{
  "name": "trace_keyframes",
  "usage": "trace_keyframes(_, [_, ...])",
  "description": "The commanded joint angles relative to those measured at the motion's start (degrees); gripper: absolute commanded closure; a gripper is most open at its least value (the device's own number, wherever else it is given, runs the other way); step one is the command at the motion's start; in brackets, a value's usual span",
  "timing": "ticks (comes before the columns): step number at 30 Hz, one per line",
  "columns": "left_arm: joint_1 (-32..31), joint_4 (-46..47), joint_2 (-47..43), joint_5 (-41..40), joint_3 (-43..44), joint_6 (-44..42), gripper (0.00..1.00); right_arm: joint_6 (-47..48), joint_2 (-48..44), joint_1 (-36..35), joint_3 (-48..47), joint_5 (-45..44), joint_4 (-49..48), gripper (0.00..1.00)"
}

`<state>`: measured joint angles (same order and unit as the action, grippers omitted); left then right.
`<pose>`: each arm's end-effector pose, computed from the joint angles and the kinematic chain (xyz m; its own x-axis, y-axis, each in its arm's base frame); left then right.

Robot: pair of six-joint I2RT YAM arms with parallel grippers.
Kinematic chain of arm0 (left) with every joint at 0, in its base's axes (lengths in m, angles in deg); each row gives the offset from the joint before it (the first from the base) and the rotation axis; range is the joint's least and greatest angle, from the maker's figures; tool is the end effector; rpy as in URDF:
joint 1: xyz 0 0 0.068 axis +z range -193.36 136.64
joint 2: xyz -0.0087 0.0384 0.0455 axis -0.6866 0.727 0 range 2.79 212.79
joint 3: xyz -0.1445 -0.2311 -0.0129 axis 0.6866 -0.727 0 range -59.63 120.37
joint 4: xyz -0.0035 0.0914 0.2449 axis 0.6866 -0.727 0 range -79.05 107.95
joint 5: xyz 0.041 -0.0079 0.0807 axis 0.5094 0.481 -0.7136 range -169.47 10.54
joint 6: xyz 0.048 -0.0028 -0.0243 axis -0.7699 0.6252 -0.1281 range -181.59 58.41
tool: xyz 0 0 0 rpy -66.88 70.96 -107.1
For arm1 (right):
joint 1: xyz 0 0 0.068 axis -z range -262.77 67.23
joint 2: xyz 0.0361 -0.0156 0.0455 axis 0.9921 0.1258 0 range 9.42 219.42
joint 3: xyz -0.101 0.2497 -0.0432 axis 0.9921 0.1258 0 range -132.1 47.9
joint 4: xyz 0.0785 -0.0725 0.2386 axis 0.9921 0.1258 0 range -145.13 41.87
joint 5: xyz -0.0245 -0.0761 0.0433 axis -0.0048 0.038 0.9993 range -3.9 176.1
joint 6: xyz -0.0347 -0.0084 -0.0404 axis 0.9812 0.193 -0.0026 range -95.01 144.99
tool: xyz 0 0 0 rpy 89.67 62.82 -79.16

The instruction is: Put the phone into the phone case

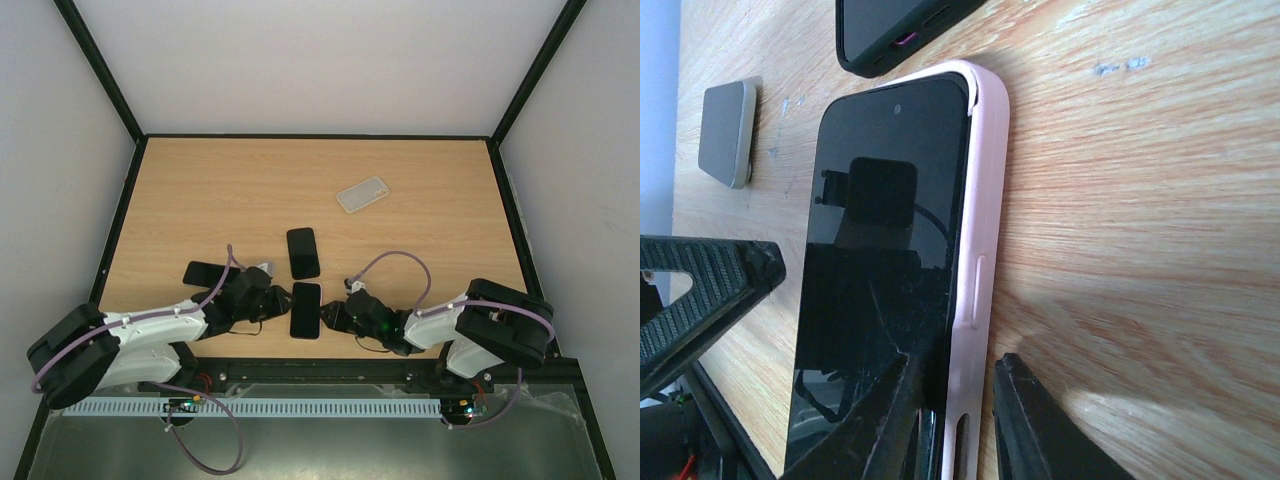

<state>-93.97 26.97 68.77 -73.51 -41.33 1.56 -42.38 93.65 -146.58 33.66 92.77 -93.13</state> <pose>0.1287 -0.1625 0.1457 -0.9107 -0.2894 -0.2948 0.0165 0.6875 -0.7260 0.0963 0.2050 0.1085 -0.9527 0.1401 -0.2695 -0.1439 0.5733 0.8066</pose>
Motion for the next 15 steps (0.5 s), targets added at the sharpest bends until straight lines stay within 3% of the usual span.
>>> trace_keyframes(1, [-0.35,3.41,2.92,1.61,-0.93,-1.38,0.77,-1.32,2.22,0.24,-1.65,-0.67,-1.62,0.77])
trace_keyframes(8, [-1.7,9.06,5.55,3.49,-1.81,-0.89,0.97,-2.32,2.26,0.6,-0.87,0.52,-6.52,0.8])
trace_keyframes(15, [-2.72,10.44,6.93,3.49,-1.36,0.23,0.98,-3.6,0.53,1.71,1.01,3.93,-13.35,0.79])
